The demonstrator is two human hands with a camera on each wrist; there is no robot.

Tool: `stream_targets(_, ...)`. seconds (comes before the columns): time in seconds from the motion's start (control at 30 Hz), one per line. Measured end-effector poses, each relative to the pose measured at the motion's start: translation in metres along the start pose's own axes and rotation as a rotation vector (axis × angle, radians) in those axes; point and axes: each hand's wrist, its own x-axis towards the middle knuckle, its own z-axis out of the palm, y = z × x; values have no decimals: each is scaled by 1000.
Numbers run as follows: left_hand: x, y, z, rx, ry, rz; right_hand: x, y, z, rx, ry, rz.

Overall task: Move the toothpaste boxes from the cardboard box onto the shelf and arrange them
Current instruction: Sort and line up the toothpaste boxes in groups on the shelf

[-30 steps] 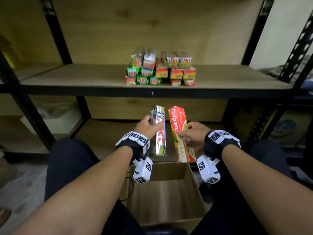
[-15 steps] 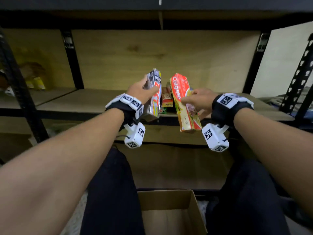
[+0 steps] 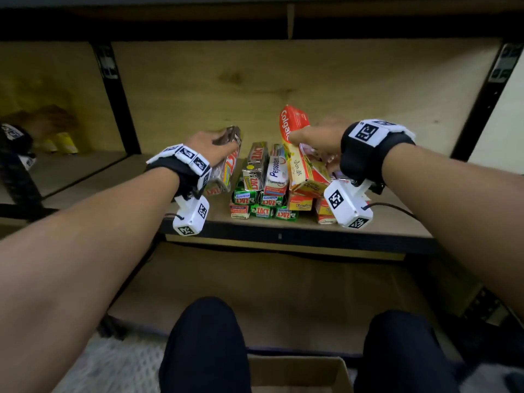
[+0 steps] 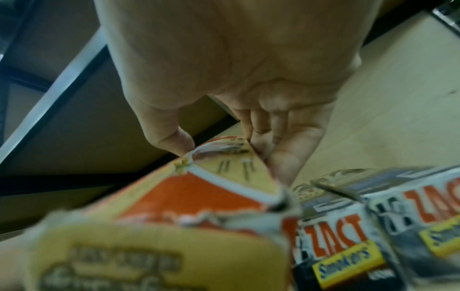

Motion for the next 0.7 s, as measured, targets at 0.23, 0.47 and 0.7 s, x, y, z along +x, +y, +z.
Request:
stream_targets(0.23,35,-28,33,175,-145,-21,47,-17,21,-172,-43,3)
stream_targets(0.47,60,-50,67,181,-227,-68,86,-19,35,-253,-104,-25)
stream_targets(0.7,69,-67,78,155,-236,-116,86,-18,35,-276,-162,-102)
